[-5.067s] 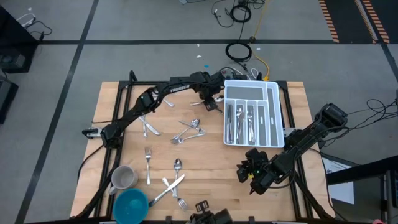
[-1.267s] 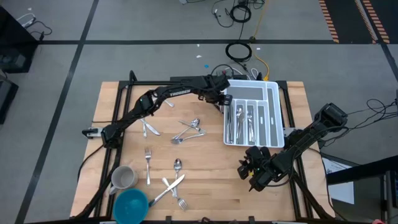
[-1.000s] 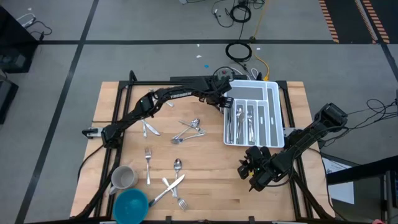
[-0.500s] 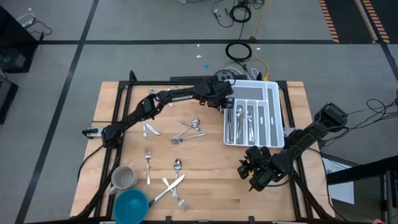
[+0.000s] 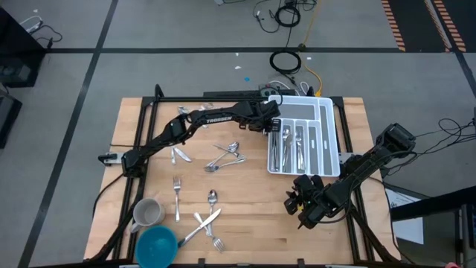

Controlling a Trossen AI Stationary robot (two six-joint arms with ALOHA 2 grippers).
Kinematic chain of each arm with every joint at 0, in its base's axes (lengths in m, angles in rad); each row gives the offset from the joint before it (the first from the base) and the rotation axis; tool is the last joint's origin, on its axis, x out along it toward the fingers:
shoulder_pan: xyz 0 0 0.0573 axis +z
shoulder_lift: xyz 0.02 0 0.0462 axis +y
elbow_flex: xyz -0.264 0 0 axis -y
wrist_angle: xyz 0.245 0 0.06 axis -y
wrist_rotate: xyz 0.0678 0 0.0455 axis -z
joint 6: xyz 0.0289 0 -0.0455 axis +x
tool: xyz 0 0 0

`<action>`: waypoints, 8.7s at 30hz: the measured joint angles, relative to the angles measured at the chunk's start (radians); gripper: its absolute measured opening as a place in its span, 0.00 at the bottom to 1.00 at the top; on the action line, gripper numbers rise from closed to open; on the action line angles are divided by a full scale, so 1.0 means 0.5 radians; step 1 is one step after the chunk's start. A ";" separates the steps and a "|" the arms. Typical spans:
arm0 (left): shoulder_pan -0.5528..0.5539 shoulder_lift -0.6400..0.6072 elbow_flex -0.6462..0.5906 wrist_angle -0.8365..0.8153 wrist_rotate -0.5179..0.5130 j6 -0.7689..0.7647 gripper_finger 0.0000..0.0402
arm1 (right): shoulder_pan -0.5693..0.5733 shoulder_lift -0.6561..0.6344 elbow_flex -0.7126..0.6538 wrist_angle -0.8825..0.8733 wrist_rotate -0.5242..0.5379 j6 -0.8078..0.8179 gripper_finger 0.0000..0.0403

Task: Sort silverware
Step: Put the spoon into the silverware tray

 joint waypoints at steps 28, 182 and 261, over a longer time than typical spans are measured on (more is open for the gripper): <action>-0.094 -0.002 0.009 -0.152 0.126 0.282 0.19 | 0.001 0.000 0.000 0.014 -0.003 -0.007 0.36; -0.261 -2.573 0.003 -1.265 -0.559 1.372 0.33 | -1.898 1.344 1.778 -0.962 -1.079 -1.479 0.01; -0.261 -2.596 0.004 -1.356 -0.606 1.525 0.33 | -1.565 0.779 1.786 -1.610 -0.413 -1.034 0.00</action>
